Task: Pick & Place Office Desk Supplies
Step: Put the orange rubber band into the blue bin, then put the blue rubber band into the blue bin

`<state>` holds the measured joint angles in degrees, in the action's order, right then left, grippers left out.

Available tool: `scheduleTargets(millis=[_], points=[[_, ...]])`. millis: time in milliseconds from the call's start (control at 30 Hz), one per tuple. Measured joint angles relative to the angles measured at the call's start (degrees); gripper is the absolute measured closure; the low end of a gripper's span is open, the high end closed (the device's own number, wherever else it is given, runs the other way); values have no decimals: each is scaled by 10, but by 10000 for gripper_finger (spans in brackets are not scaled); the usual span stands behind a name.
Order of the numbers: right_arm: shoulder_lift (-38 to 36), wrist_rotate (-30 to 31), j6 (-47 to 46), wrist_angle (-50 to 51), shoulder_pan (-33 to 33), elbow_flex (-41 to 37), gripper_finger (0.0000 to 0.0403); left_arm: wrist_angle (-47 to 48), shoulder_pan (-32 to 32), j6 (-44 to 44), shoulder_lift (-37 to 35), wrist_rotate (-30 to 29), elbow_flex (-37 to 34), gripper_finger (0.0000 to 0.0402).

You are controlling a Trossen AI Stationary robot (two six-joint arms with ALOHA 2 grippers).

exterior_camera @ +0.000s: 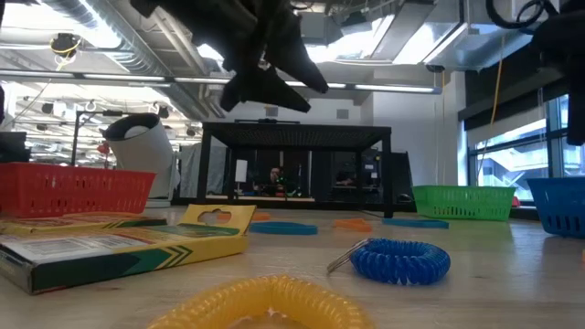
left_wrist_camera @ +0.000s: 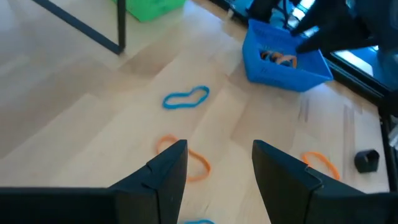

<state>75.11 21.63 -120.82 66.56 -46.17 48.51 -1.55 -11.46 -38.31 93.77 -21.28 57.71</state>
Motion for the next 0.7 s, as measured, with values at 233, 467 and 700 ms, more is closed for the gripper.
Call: scheduleTargets(millis=[233,467,700], points=[[-8,25,12,4,0,14,151,-20,3,0,11,20,0,226],[-19,42,255,-26,0,80,151,-18,1,1,14,78,1,226],[-11,27,432,-141,0,82,151,102,-33,51,42,104,-1,226]])
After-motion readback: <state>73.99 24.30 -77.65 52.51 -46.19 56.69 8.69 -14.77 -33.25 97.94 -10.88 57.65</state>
